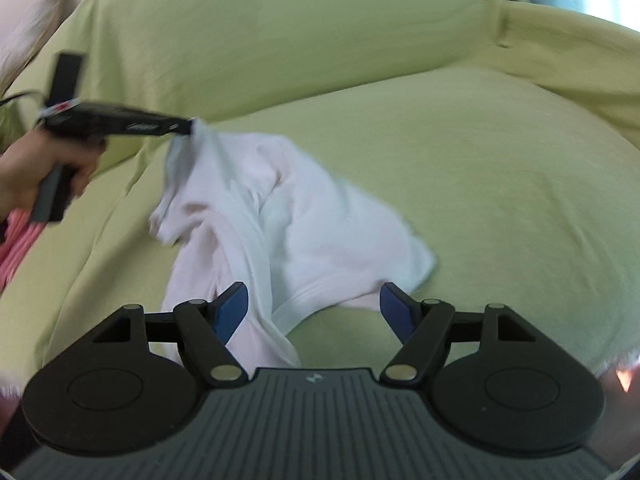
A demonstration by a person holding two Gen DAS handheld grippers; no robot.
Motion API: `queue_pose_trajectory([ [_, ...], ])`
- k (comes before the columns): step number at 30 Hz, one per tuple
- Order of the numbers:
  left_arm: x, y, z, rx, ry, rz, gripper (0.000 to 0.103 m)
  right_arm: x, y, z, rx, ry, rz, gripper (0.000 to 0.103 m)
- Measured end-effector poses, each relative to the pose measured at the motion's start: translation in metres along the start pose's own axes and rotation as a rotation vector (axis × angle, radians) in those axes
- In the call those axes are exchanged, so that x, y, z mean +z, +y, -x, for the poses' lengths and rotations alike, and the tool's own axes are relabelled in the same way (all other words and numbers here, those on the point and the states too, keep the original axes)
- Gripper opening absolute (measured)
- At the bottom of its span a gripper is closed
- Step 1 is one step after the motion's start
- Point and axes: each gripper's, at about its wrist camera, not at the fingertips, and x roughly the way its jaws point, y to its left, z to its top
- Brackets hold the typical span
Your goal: Fold clothes
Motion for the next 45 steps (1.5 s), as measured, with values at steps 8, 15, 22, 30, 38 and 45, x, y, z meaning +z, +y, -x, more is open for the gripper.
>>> queue_pose_trajectory([
  [8, -0.039, -0.007, 0.018, -0.003, 0.003, -0.059, 0.034, -0.008, 0.016, -0.010, 0.095, 0.112, -0.020, 0.060],
  [15, -0.041, -0.060, 0.069, -0.089, -0.146, -0.348, 0.043, -0.011, 0.012, -0.005, 0.104, 0.110, -0.103, 0.008],
  [22, -0.043, -0.142, 0.115, -0.308, -0.310, -0.812, 0.059, -0.003, 0.029, 0.020, -0.011, 0.056, 0.116, 0.007],
  [30, -0.042, -0.199, 0.132, -0.416, -0.349, -1.204, 0.050, 0.015, 0.081, 0.053, -0.105, 0.021, 0.625, 0.007],
  [38, -0.037, -0.196, 0.130, -0.411, -0.362, -1.167, 0.007, 0.014, 0.095, 0.061, -0.169, -0.042, 0.766, 0.008],
  [45, -0.002, -0.103, 0.142, -0.301, -0.365, -0.533, 0.007, 0.013, 0.064, 0.054, -0.031, -0.019, 0.339, 0.037],
])
